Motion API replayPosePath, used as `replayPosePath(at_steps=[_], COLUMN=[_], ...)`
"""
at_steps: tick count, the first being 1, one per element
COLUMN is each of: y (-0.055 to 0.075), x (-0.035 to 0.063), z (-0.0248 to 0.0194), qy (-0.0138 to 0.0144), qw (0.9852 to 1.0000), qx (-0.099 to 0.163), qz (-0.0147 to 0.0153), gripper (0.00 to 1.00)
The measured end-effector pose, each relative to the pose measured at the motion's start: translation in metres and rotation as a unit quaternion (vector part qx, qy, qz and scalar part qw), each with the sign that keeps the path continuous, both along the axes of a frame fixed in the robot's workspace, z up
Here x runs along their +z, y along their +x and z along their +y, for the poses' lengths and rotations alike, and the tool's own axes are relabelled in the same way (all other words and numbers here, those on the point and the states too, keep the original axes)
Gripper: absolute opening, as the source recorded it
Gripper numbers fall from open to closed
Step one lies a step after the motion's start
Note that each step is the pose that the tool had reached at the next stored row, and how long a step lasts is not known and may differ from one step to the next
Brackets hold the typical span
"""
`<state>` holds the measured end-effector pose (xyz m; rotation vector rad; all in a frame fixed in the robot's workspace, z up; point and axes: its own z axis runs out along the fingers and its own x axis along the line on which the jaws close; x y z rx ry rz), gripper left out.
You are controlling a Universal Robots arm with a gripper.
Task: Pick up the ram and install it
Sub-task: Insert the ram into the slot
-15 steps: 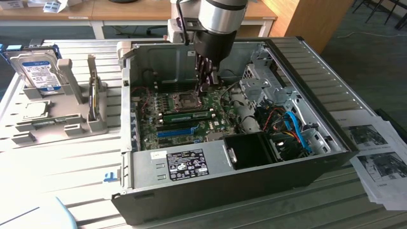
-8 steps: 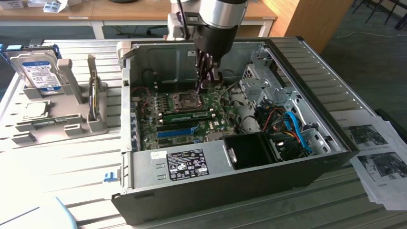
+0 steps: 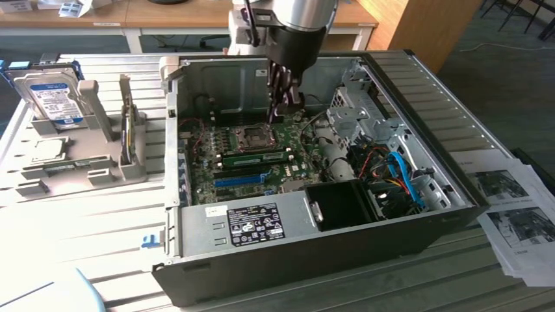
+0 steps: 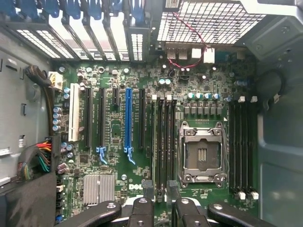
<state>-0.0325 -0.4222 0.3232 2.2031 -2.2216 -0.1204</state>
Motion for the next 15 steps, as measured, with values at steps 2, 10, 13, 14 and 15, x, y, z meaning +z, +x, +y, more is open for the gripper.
replayPosePath(at_steps=[2,10,13,14,15], y=[0.0000,0.0000,-0.0001,-0.0002,-0.0002], x=[0.0021,0.0048,0.0048,0.0048,0.0048], z=[0.0000,0.0000,0.0000,0.0000,0.0000], qy=[0.0000,0.0000,0.0000,0.0000,0.0000], qw=[1.0000,1.0000,1.0000,1.0000,1.0000], qx=[0.000,0.000,0.000,0.000,0.000], qz=[0.0000,0.0000,-0.0008,-0.0018,-0.0026], gripper=[0.24,0.24,0.24,0.24,0.24])
